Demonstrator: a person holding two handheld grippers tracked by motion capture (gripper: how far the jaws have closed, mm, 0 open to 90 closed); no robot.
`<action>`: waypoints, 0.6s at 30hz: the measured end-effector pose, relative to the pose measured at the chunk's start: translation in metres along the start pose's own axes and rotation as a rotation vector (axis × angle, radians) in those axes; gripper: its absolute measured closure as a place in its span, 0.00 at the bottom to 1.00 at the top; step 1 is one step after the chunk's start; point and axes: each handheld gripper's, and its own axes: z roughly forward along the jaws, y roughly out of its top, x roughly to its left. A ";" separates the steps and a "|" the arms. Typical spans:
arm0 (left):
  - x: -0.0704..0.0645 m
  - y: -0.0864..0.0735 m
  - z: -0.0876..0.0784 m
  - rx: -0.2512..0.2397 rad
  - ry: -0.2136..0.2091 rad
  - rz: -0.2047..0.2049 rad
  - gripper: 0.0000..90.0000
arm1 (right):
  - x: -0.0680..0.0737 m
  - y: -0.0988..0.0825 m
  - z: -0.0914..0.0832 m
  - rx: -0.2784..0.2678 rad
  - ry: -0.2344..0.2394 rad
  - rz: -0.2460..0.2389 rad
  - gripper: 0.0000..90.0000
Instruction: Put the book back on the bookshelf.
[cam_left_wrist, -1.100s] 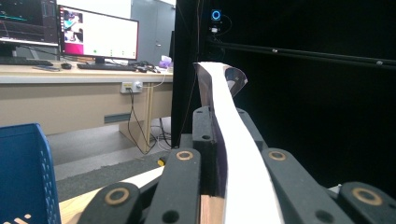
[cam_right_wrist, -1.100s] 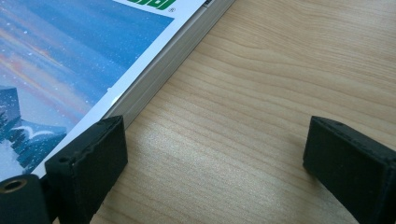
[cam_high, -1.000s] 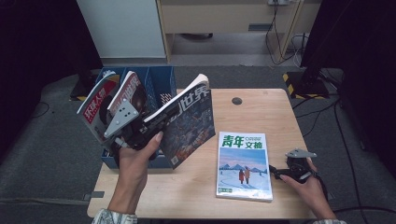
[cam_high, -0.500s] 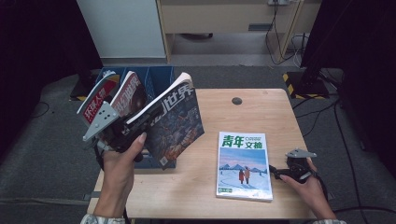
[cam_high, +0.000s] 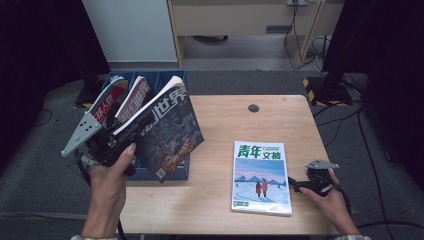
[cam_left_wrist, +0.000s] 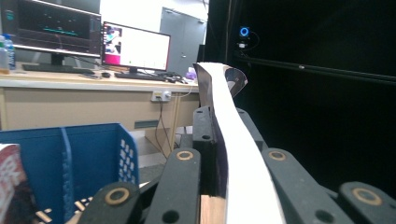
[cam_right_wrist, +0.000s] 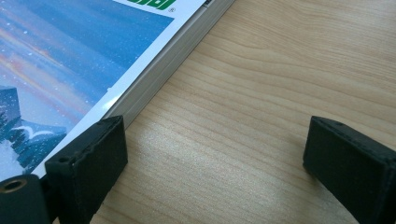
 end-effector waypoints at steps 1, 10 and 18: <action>0.001 0.000 -0.001 -0.001 0.006 -0.004 0.91 | 0.000 0.000 0.000 0.000 0.000 -0.001 0.07; 0.009 0.003 -0.011 -0.007 0.036 -0.005 0.91 | 0.000 0.000 0.000 0.000 0.000 0.000 0.07; 0.013 0.007 -0.017 -0.014 0.054 -0.004 0.91 | 0.000 0.000 0.000 0.000 0.000 0.000 0.07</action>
